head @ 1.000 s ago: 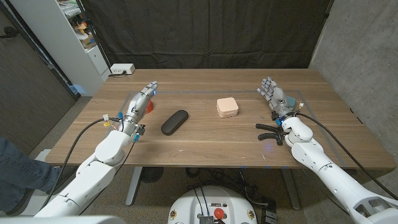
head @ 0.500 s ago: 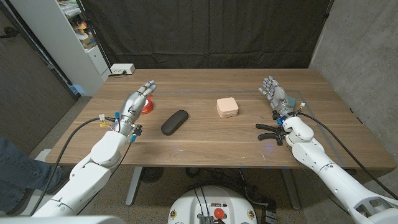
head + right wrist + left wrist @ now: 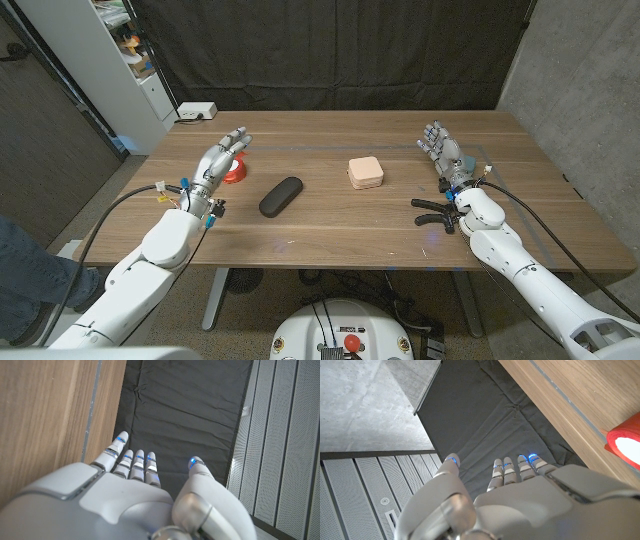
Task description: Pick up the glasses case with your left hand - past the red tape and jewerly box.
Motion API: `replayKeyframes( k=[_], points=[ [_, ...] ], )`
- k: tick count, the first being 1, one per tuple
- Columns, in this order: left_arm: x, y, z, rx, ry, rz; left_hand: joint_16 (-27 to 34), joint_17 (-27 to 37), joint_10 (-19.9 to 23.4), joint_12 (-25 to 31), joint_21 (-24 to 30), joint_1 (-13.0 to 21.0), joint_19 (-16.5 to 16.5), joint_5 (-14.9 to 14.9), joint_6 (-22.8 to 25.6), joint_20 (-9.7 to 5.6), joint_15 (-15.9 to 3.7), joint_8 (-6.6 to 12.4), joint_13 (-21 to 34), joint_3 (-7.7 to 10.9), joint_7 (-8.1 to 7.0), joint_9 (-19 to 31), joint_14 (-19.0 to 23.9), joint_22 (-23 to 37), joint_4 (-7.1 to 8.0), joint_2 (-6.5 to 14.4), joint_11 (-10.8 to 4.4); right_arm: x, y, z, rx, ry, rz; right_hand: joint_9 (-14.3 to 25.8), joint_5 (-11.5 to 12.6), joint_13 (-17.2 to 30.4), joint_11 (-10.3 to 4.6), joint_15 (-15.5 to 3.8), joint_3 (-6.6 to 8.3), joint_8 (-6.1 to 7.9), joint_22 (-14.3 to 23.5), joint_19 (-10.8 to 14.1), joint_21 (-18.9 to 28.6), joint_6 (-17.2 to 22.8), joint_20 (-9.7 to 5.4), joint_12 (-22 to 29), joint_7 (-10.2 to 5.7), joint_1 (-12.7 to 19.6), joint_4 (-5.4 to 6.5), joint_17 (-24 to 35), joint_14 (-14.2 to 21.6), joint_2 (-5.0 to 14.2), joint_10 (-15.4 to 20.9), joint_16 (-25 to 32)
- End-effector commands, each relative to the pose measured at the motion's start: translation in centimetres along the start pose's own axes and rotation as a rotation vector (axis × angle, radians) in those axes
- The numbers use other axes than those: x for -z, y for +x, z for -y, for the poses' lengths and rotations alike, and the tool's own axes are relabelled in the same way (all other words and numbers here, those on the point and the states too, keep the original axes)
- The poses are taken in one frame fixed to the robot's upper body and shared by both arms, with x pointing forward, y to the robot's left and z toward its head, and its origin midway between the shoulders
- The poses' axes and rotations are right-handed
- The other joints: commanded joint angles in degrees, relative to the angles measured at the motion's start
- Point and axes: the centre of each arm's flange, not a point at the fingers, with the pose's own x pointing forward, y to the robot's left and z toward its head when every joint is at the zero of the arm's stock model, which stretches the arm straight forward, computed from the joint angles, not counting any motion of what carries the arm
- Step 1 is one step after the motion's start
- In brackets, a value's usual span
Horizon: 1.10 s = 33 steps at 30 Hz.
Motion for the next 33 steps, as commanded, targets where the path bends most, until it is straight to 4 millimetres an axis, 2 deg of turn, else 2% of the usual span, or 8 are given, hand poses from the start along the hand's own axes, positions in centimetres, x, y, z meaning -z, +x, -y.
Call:
replayKeyframes(
  k=[1,15,33],
  points=[
    [-0.7,0.1,0.1,0.004,0.052,-0.005,0.3,0.3,0.4,0.5,-0.1,1.0,0.0,-0.3,0.4,0.67,0.21,0.19,0.0,0.18,0.05,0.1,0.6,0.2,-0.61,0.0,0.2,0.3,0.2,0.1,-0.001,0.009,-0.002,0.2,0.1,0.0,-0.1,0.09,-0.19,0.07,0.1,-0.2,-0.2,0.6,0.26,0.2,-0.13,-0.6,-0.05,0.0,0.2,0.11,0.4,0.2],
    [-1.9,0.2,0.8,-0.007,0.143,-0.028,0.3,0.3,0.6,0.5,-0.1,1.5,0.1,-0.4,0.8,0.8,0.1,0.22,-0.1,0.27,0.0,0.1,0.9,0.2,-1.07,-0.1,0.28,0.8,0.9,0.4,-0.012,0.038,0.0,0.2,0.1,0.0,-0.15,-0.02,-0.24,0.07,0.1,-0.2,-0.3,0.8,0.28,0.2,-0.13,-0.7,-0.03,-0.1,0.3,0.21,0.6,0.3],
    [-2.2,0.2,0.8,0.006,0.231,-0.024,0.3,0.3,1.0,0.7,0.0,2.1,0.4,-0.4,1.3,0.8,0.04,0.23,-0.2,0.36,-0.11,0.2,1.2,0.2,-1.57,-0.1,0.21,0.5,0.8,0.5,0.001,0.028,0.0,0.2,0.1,-0.1,-0.17,-0.04,-0.31,0.02,0.1,-0.1,-0.4,0.9,0.28,0.2,-0.1,-0.7,-0.1,-0.2,0.4,0.23,0.6,0.2]
  ],
)
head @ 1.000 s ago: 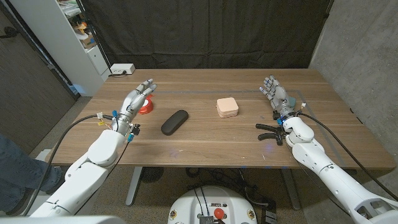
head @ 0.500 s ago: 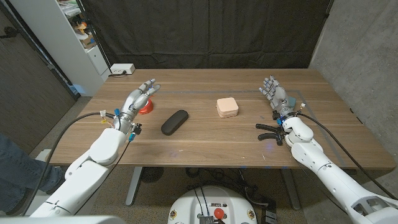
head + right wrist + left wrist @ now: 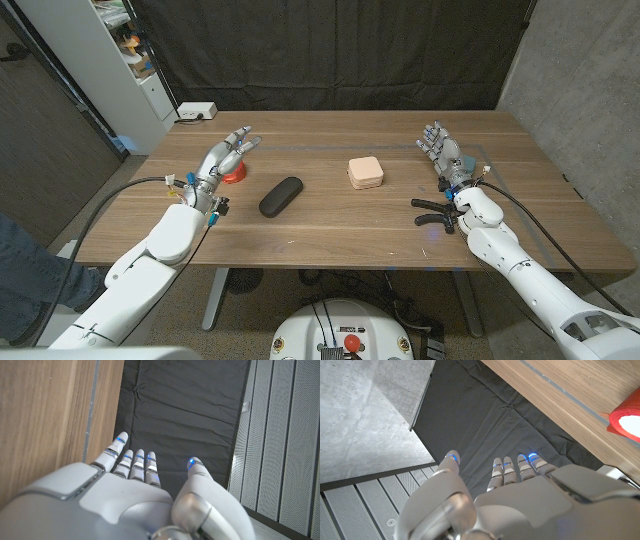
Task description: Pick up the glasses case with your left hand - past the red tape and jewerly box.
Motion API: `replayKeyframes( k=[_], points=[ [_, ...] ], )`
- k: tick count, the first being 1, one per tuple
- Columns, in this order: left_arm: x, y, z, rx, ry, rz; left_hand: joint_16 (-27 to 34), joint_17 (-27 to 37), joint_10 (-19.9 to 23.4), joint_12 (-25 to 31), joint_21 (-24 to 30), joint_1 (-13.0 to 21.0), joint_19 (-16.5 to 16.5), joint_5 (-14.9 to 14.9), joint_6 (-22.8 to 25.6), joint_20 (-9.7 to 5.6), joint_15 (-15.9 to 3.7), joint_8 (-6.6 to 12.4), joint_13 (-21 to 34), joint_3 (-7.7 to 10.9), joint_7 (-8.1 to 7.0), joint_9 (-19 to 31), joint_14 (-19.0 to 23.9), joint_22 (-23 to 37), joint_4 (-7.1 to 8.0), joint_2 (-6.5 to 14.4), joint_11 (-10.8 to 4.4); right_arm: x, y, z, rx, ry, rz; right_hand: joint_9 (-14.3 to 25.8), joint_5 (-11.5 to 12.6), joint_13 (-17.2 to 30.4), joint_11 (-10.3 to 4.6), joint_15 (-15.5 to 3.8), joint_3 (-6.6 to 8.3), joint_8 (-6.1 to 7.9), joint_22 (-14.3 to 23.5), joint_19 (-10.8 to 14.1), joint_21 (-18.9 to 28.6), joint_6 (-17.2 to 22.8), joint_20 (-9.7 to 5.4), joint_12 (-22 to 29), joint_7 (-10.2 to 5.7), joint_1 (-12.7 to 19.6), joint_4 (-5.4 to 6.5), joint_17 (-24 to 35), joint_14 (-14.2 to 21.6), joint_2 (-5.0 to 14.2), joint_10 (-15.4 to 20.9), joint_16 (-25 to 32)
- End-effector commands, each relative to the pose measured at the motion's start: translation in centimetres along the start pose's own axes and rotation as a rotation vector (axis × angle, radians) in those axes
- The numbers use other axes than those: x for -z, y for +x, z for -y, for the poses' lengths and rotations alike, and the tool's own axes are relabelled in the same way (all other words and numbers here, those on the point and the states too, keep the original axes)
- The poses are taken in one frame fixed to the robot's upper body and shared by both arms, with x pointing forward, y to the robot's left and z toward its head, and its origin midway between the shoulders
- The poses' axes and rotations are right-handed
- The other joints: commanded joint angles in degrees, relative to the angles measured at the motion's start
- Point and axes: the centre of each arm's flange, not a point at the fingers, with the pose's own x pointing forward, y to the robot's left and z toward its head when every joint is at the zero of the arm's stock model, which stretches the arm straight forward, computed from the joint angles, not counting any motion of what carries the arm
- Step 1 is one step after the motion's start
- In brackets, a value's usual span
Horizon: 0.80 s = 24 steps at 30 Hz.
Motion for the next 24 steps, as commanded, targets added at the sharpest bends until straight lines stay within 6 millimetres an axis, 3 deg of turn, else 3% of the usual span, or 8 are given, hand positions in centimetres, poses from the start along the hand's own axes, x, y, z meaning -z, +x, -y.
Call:
replayKeyframes(
  k=[1,16,24],
  points=[
    [-0.2,-0.1,-0.1,0.007,0.068,0.005,0.3,0.3,0.3,0.2,0.0,0.6,0.1,0.0,0.4,0.51,-0.12,0.22,0.1,0.14,-0.04,0.2,0.5,0.2,-0.43,-0.1,0.13,-0.3,-0.1,-0.1,0.006,-0.006,0.0,0.2,0.1,-0.1,0.16,-0.01,-0.32,0.02,0.1,0.0,-0.2,0.4,0.1,0.2,-0.01,0.0,-0.1,0.1,0.4,-0.53,0.4,0.2],
    [-1.0,-0.6,-0.7,-0.004,0.168,-0.001,0.4,0.3,0.9,0.5,0.1,1.4,0.5,0.0,0.2,0.98,0.18,0.01,0.1,0.27,-0.04,0.2,0.9,0.2,-1.07,-0.2,0.16,-0.3,-0.5,-0.4,0.008,-0.007,0.005,0.2,0.1,-0.1,0.17,-0.04,-0.37,-0.06,0.1,0.1,-0.3,0.4,0.15,0.2,-0.07,0.0,-0.15,0.0,0.5,-0.52,0.5,0.2],
    [-2.3,-1.4,-0.3,-0.064,0.316,-0.017,0.4,0.4,1.5,0.7,0.1,1.8,0.6,0.0,0.2,1.57,0.33,-0.01,0.1,0.12,-0.23,0.2,1.3,0.2,-1.55,-0.8,0.45,-0.3,-0.7,-0.5,0.013,-0.002,0.002,0.2,0.1,-0.1,0.08,-0.05,-0.39,-0.07,0.1,0.1,-0.3,0.5,0.15,0.1,-0.04,-0.1,-0.13,0.0,0.6,-0.45,0.5,0.3]
  ],
)
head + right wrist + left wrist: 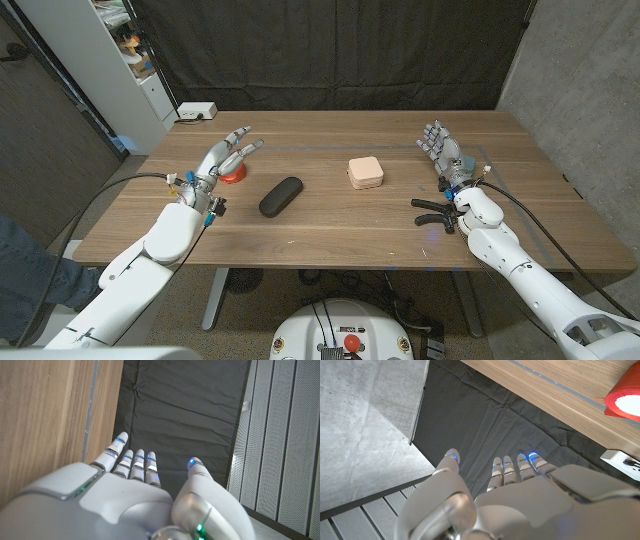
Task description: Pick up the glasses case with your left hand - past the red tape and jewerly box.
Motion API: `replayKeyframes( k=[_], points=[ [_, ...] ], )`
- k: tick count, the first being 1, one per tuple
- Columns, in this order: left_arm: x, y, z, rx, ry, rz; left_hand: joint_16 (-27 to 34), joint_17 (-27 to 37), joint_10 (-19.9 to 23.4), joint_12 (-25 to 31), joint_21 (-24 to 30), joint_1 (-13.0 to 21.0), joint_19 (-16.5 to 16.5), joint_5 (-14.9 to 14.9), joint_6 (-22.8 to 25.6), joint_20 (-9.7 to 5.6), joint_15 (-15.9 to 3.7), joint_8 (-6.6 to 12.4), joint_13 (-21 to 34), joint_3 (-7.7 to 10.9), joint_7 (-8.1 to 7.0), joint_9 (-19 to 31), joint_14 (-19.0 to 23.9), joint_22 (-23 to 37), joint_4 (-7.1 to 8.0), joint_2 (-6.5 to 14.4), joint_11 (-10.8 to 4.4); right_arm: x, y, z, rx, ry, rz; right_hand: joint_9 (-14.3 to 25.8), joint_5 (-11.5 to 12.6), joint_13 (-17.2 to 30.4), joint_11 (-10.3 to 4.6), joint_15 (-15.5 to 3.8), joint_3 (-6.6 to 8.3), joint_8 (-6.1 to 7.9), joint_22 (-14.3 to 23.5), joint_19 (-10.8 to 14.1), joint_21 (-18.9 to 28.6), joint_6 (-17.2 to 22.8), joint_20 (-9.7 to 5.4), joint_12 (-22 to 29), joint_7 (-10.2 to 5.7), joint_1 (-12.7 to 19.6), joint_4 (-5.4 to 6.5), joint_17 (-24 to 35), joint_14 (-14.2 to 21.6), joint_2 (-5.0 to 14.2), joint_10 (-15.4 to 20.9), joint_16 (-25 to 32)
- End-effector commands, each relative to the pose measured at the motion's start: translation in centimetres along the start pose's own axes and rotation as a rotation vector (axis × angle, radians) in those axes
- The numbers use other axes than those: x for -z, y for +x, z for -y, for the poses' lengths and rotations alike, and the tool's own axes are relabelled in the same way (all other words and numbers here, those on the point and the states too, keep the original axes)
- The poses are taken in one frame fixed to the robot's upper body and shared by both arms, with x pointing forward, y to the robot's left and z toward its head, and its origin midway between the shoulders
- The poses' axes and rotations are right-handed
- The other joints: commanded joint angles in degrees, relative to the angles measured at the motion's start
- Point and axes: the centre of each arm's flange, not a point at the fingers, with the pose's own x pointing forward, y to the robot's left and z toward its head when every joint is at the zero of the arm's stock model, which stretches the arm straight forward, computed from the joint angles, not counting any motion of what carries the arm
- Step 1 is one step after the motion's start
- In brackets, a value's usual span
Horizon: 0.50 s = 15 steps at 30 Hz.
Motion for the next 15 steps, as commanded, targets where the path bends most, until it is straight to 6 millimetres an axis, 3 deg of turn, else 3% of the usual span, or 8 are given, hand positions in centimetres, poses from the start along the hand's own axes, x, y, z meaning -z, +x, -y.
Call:
replayKeyframes(
  k=[1,15],
  points=[
    [-1.51,-0.9,0.01,-0.064,0.178,-0.016,0.5,0.1,1.0,0.5,0.1,0.9,0.2,0.0,0.4,1.33,0.06,0.03,0.1,-0.18,-0.29,0.2,0.7,0.2,-0.61,-0.5,0.17,0.09,-0.37,-0.18,0.003,0.002,-0.002,0.2,0.1,0.2,0.08,-0.04,-0.15,-0.07,0.1,0.1,-0.1,0.5,0.15,0.2,-0.03,-0.1,0.11,0.0,0.7,-0.44,0.5,0.3],
    [-1.7,-1.08,-0.02,-0.051,0.22,-0.016,0.6,0.1,1.4,0.6,0.2,1.2,0.6,0.1,1.4,1.84,-0.11,0.27,0.1,-0.39,-0.49,0.2,1.3,0.2,-0.97,-1.1,0.03,0.36,-0.6,-0.28,-0.001,0.0,-0.009,0.2,0.1,0.2,0.22,-0.04,-0.21,-0.1,0.1,0.2,-0.2,0.5,0.19,0.1,-0.06,-0.2,0.09,-0.1,0.7,-0.4,0.6,0.3]
  ],
)
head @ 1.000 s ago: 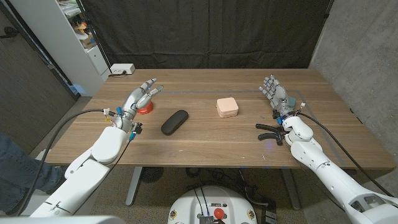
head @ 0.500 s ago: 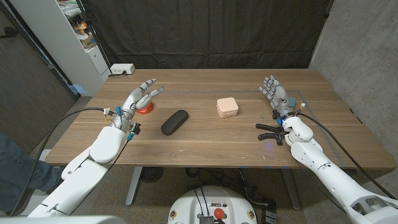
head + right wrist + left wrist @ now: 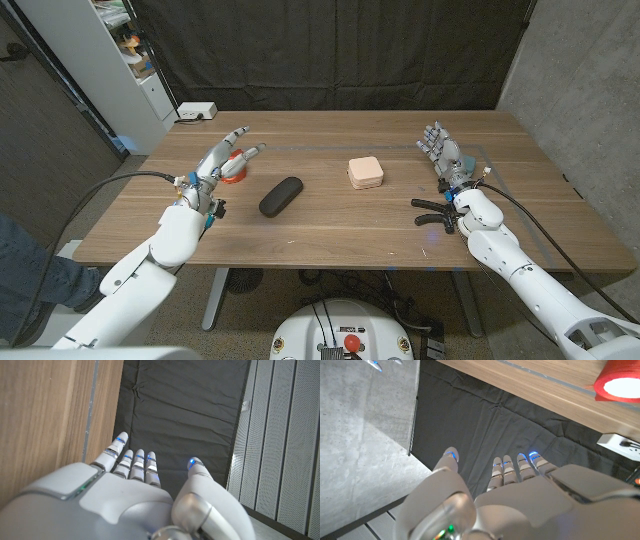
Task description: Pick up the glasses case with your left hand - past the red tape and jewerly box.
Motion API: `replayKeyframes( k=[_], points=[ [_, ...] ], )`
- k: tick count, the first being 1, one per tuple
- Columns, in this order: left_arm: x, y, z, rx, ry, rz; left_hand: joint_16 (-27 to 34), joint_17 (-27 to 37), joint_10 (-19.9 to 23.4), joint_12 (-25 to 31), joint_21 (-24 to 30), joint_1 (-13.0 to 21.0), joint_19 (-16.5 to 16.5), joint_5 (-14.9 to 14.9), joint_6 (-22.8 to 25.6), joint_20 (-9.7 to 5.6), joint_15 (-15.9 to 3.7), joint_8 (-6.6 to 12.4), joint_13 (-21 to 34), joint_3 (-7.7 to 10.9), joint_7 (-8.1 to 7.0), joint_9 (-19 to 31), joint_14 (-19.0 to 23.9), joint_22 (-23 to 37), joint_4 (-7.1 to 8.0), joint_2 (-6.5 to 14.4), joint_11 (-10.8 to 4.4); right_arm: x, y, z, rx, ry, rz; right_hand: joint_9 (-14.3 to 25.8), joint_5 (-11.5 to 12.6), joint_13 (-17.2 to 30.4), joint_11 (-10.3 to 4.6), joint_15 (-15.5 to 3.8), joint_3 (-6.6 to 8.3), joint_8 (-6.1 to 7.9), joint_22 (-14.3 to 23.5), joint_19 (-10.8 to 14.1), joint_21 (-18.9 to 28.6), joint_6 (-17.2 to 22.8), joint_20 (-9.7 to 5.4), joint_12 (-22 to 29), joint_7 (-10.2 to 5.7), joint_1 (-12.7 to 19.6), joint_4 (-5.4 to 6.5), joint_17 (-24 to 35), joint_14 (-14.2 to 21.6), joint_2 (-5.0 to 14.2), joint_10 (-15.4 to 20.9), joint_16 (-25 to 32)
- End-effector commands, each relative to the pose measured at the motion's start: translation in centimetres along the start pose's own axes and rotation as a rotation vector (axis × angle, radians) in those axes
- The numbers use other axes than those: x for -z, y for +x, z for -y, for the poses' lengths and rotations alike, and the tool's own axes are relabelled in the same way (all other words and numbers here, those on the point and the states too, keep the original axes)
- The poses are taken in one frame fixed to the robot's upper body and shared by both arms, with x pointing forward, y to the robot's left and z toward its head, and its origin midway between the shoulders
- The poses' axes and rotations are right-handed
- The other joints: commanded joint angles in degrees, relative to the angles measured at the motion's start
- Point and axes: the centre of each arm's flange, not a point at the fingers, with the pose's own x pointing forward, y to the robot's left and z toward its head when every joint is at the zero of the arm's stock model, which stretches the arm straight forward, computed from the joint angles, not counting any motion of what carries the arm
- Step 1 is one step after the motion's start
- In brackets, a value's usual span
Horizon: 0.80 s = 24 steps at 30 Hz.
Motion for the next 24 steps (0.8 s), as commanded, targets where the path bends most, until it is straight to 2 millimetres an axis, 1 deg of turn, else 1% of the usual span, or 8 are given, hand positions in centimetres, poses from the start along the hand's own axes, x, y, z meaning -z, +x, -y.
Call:
replayKeyframes(
  k=[1,11,17,20,24],
  points=[
    [-0.37,-0.19,-0.18,-0.002,0.056,0.001,0.6,0.1,0.6,0.2,0.2,0.5,0.0,0.1,0.8,0.63,0.11,0.26,0.1,0.06,0.02,0.2,0.5,0.2,-0.53,-0.4,0.14,0.25,-0.19,-0.08,-0.003,0.0,-0.008,0.2,0.1,0.2,0.18,-0.03,-0.22,-0.11,0.1,0.2,-0.2,0.5,0.17,0.2,-0.09,-0.2,0.09,-0.1,0.8,-0.4,0.7,0.3],
    [-0.03,-0.05,-0.02,0.017,0.085,-0.028,0.5,0.1,0.7,0.2,0.1,0.7,-0.1,0.1,0.9,0.64,0.03,0.23,0.1,0.02,-0.14,0.3,0.6,0.2,-0.64,-0.5,0.08,0.17,0.35,-0.26,-0.011,-0.003,-0.01,0.2,0.1,0.2,0.07,-0.03,-0.26,-0.12,0.1,0.3,-0.2,0.6,0.21,0.1,-0.09,-0.2,0.05,-0.1,0.9,-0.38,0.8,0.3],
    [-0.49,0.02,-0.15,0.027,0.135,-0.035,0.6,0.1,0.9,0.2,0.1,0.9,0.0,0.2,1.2,0.6,0.05,0.26,0.1,0.0,-0.07,0.3,0.8,0.3,-0.73,-0.6,0.19,0.17,0.51,-0.15,-0.012,0.003,-0.013,0.2,0.1,0.2,0.1,-0.07,-0.26,-0.15,0.1,0.3,-0.2,0.6,0.21,0.1,-0.08,-0.2,-0.01,-0.2,0.8,-0.38,0.8,0.3],
    [-0.7,0.1,-0.21,0.03,0.154,-0.036,0.5,0.1,1.0,0.2,0.1,1.2,0.1,0.3,2.9,0.62,0.07,0.82,0.1,-0.05,0.38,0.3,1.0,0.3,-0.84,-0.8,0.21,0.16,0.58,-0.08,-0.016,0.002,-0.008,0.2,0.1,0.2,0.2,-0.04,-0.28,-0.16,0.1,0.3,-0.2,0.6,0.22,0.1,-0.04,-0.2,0.0,-0.2,0.9,-0.36,0.8,0.3],
    [-0.84,0.22,-0.14,0.024,0.183,-0.037,0.5,0.1,1.4,0.4,0.1,1.4,0.1,0.3,4.1,0.68,0.04,1.13,0.1,-0.09,0.21,0.4,1.2,0.3,-0.91,-0.9,0.09,0.23,0.69,-0.02,-0.014,0.006,-0.006,0.2,0.1,0.2,0.25,-0.08,-0.3,-0.16,0.1,0.3,-0.2,0.6,0.21,0.1,-0.04,-0.2,-0.01,-0.2,0.9,-0.37,0.8,0.3]
  ],
)
